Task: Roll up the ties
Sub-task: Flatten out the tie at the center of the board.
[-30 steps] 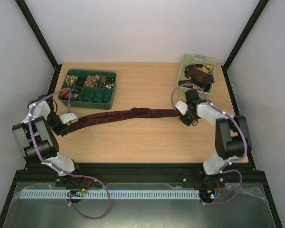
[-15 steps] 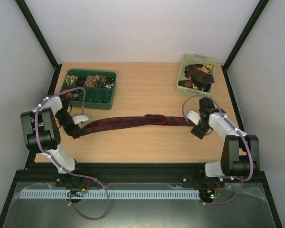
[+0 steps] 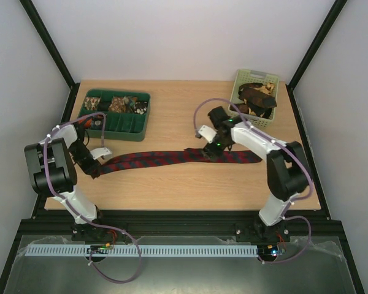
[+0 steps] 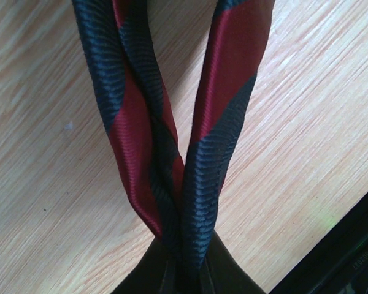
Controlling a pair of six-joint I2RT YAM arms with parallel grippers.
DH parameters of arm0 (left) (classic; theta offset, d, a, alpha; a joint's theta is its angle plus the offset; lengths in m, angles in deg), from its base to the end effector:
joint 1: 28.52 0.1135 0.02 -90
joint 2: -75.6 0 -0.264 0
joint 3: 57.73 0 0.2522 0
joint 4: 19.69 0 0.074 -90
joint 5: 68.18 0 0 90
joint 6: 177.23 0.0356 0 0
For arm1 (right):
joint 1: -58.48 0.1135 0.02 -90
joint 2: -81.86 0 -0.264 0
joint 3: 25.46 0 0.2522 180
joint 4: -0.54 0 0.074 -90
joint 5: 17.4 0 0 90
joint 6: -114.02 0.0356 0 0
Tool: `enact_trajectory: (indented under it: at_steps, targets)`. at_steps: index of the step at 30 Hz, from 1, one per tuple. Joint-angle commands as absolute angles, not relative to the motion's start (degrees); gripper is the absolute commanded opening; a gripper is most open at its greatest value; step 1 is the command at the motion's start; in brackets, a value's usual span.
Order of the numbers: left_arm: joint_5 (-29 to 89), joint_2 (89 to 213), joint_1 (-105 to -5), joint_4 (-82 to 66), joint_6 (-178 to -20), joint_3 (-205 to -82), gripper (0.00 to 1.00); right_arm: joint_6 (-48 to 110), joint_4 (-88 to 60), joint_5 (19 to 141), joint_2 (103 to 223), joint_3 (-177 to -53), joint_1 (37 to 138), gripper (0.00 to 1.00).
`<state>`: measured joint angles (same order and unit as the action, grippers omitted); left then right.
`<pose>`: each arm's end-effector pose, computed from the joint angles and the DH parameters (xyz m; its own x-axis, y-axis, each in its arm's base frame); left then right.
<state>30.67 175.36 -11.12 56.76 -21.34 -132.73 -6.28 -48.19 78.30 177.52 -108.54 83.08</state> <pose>0.2617 0.0763 0.1610 -0.6781 0.7326 -0.0583 0.7220 0.6492 -0.2391 0.3120 0.1467 0.2253 -0.4578 -0.7617 -0.4584 -0.7975 0.5798 -0.1670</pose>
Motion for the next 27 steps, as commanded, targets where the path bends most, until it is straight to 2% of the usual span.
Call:
enact_trajectory:
  at_steps: [1,5,9,11,13,16,17,19,24,27]
  targets:
    - [30.9,175.0,-11.2,56.7,-22.1,-132.7,0.04,2.4,-45.3,78.1,184.1,-112.6,89.7,0.72]
    - [31.1,175.0,-11.1,56.8,-22.2,-132.5,0.04,3.1,-40.5,74.3,188.3,-114.0,93.3,0.68]
    - [30.9,175.2,-11.1,56.6,-22.3,-132.6,0.05,4.3,-36.3,68.6,192.6,-114.9,94.9,0.68]
    - [30.9,175.4,-11.1,56.6,-22.4,-132.6,0.05,5.0,-34.9,65.1,195.3,-115.6,95.3,0.64]
    - [30.7,175.4,-11.1,56.6,-22.3,-132.6,0.05,5.8,-34.7,62.4,196.7,-116.6,95.3,0.51]
    - [30.1,175.4,-10.9,56.4,-22.0,-132.4,0.04,6.2,-35.9,60.2,196.1,-116.6,95.2,0.18]
    - [30.0,175.4,-10.8,56.3,-21.9,-132.4,0.04,6.2,-36.1,59.7,195.0,-116.1,95.1,0.11]
    - [29.8,175.7,-10.5,56.4,-21.8,-132.6,0.04,6.3,-36.7,59.3,191.7,-114.5,94.4,0.03]
    - [29.6,176.1,-9.9,56.3,-21.2,-132.7,0.04,8.9,-39.9,64.9,181.8,-109.2,87.9,0.03]
    - [30.1,177.0,-9.9,56.3,-21.5,-133.6,0.04,9.4,-39.3,69.3,177.4,-103.1,82.2,0.10]
